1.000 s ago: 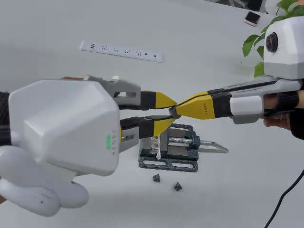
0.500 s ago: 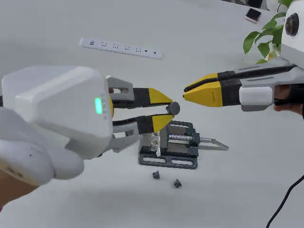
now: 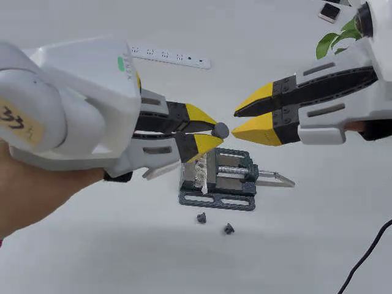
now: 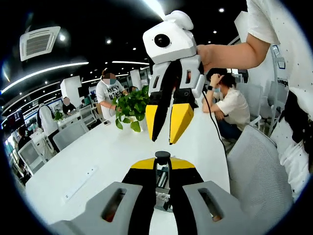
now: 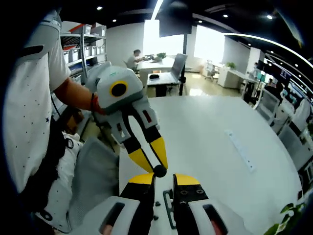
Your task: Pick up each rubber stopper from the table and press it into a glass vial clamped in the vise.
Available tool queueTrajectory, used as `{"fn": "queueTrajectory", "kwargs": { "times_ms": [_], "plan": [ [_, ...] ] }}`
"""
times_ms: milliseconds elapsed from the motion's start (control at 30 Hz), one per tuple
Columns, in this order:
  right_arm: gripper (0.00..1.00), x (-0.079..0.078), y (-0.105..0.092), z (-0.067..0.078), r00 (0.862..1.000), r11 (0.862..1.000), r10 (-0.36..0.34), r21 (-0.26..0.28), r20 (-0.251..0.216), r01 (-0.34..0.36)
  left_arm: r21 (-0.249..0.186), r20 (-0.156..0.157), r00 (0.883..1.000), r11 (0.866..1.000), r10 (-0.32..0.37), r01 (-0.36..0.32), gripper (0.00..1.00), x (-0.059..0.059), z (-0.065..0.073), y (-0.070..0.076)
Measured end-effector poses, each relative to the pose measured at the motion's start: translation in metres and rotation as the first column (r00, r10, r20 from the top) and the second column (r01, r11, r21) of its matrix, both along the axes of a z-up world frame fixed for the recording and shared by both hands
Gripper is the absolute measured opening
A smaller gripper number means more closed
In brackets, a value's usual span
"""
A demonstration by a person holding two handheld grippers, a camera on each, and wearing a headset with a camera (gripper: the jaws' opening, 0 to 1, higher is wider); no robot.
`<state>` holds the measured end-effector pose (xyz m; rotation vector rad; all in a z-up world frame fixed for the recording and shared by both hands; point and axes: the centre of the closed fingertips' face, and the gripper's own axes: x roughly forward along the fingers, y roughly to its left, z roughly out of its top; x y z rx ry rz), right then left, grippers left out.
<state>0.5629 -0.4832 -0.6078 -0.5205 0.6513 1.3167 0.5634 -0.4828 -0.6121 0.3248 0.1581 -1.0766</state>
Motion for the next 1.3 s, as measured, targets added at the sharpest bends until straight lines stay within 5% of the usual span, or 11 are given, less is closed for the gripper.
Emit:
{"fn": "queueTrajectory", "kwargs": {
  "times_ms": [133,267,333,367,400,467,533,633,833,1300],
  "plan": [
    [0.15,0.000,0.008,0.002,0.993,0.990,-0.082,0.111,-0.084,0.091,0.073,0.051,0.996,0.994,0.077,-0.081,0.05,0.008,-0.008,0.003],
    [0.17,0.005,0.006,-0.006,0.979,0.975,-0.180,0.111,-0.097,0.190,0.113,0.115,0.983,0.981,0.143,-0.156,0.05,0.014,-0.009,0.003],
    [0.17,0.011,0.007,-0.003,0.963,0.955,-0.243,0.143,-0.118,0.259,0.111,0.119,0.980,0.979,0.159,-0.172,0.05,0.015,-0.014,0.004],
    [0.17,0.010,0.008,-0.002,0.949,0.941,-0.271,0.164,-0.159,0.296,0.140,0.158,0.972,0.970,0.176,-0.199,0.05,0.018,-0.013,0.007],
    [0.17,0.012,0.007,-0.002,0.941,0.933,-0.292,0.165,-0.170,0.320,0.147,0.166,0.970,0.969,0.175,-0.200,0.05,0.017,-0.014,0.006],
    [0.16,0.016,0.005,-0.005,0.939,0.929,-0.311,0.163,-0.147,0.333,0.151,0.179,0.965,0.964,0.192,-0.220,0.05,0.018,-0.018,0.007],
    [0.15,0.017,0.004,-0.007,0.929,0.919,-0.334,0.163,-0.160,0.359,0.198,0.228,0.953,0.949,0.200,-0.246,0.05,0.020,-0.018,0.010],
    [0.15,0.016,0.005,-0.012,0.924,0.915,-0.349,0.154,-0.158,0.372,0.188,0.223,0.951,0.948,0.212,-0.255,0.05,0.020,-0.019,0.007],
    [0.13,0.017,0.007,-0.017,0.911,0.901,-0.378,0.162,-0.165,0.403,0.250,0.294,0.937,0.930,0.191,-0.268,0.05,0.020,-0.020,0.003],
    [0.08,0.017,0.008,-0.023,0.902,0.891,-0.401,0.160,-0.161,0.424,0.284,0.334,0.926,0.918,0.177,-0.278,0.05,0.022,-0.019,0.004]
  ]
}}
